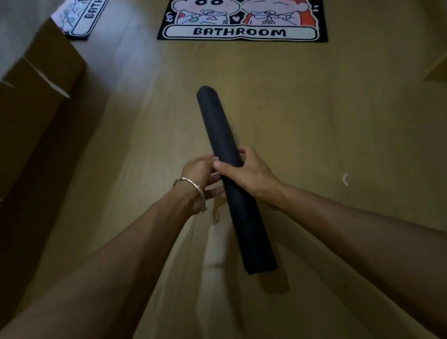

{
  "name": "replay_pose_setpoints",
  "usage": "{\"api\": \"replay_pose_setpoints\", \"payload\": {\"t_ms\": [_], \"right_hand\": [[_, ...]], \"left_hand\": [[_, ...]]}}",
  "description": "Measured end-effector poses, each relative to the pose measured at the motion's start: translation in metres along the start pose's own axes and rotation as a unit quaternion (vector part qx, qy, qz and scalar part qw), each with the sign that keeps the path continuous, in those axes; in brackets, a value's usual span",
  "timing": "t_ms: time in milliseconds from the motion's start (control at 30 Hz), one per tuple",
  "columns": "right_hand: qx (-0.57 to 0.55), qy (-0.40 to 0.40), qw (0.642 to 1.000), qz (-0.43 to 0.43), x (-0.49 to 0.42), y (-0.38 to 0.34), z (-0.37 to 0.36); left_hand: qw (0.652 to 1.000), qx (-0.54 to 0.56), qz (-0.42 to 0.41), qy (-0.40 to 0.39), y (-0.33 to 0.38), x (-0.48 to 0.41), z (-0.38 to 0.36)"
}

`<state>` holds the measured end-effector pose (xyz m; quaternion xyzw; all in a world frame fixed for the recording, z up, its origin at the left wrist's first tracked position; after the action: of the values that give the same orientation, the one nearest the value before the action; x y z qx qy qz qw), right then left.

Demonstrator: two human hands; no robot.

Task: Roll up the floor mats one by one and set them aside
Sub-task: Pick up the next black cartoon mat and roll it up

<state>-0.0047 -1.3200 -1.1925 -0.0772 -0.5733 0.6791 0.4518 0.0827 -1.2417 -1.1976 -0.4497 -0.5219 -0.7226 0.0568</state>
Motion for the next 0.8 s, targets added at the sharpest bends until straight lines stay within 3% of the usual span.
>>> {"api": "replay_pose_setpoints", "payload": {"t_ms": [233, 400, 567, 800], "right_hand": [[-0.084, -0.015, 0.995, -0.044, 0.004, 0.021, 0.02], [-0.114, -0.014, 0.993, -0.034, 0.006, 0.024, 0.036], [0.011, -0.008, 0.999, 0.031, 0.003, 0.023, 0.069], [0.202, -0.001, 0.979, 0.002, 0.009, 0.034, 0.141]], "left_hand": [[0.993, -0.039, -0.114, 0.021, 0.018, 0.01, -0.03], [0.997, -0.033, -0.074, 0.015, 0.021, 0.014, -0.048], [0.999, -0.022, -0.046, 0.006, 0.03, 0.024, -0.073], [0.997, 0.014, -0.06, -0.039, 0.021, 0.041, -0.151]]}}
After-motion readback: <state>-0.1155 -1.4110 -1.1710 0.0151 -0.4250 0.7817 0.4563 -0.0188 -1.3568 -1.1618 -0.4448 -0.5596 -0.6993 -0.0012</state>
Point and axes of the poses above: each hand's wrist, its own x-axis away from the middle knuckle, its own z-axis out of the back of the hand, y = z × x, the point moved 5 cm from there along -x, towards the middle knuckle, and after that the axes turned 6 degrees about y, right-handed, at the moved point
